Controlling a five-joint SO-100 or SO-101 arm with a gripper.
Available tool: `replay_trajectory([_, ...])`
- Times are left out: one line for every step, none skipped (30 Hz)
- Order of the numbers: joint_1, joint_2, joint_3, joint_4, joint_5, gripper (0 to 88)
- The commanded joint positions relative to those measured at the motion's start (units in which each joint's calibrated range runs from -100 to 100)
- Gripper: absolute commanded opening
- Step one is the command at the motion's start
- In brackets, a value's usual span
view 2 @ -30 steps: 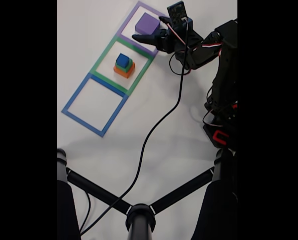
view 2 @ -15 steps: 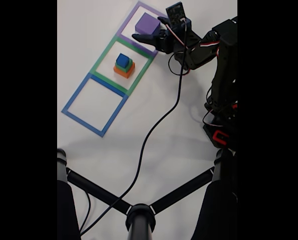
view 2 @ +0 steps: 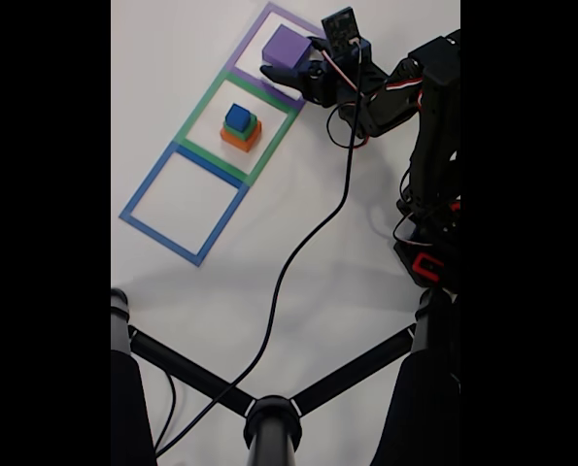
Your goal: Tower of hanoi
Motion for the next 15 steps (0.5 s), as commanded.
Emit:
replay_trajectory([-0.6, -0.5, -1.0, -1.8, 1.0, 28.8])
replay_trajectory([-0.6, -0.4, -1.0, -1.8, 1.0, 27.7])
replay_trajectory([-0.6, -0.2, -1.0, -1.8, 1.0, 26.8])
replay_trajectory([-0.6, -0.2, -1.0, -1.8, 1.0, 25.9])
replay_trajectory([-0.7, -0.2, -1.0, -1.9, 1.0, 24.7])
replay_trajectory([-0.7, -0.2, -0.9, -1.9, 1.0, 22.9])
replay_trajectory([-0.8, -0.2, -0.9, -1.9, 1.0, 22.1])
replay_trajectory([-0.8, -0.2, -0.8, -1.9, 1.0, 21.3])
replay_trajectory([-0.8, -0.2, -0.7, -1.9, 1.0, 20.1])
replay_trajectory([-0.8, -0.2, -0.7, -2.0, 1.0, 19.4])
replay_trajectory([-0.9, -0.2, -0.6, -2.1, 1.0, 18.7])
replay_trajectory([-0.9, -0.2, -0.5, -2.2, 1.0, 18.1])
replay_trajectory([-0.9, -0.2, -0.5, -2.2, 1.0, 17.7])
replay_trajectory([-0.9, -0.2, -0.4, -2.3, 1.0, 17.0])
replay_trajectory([-0.9, -0.2, -0.4, -2.3, 1.0, 16.2])
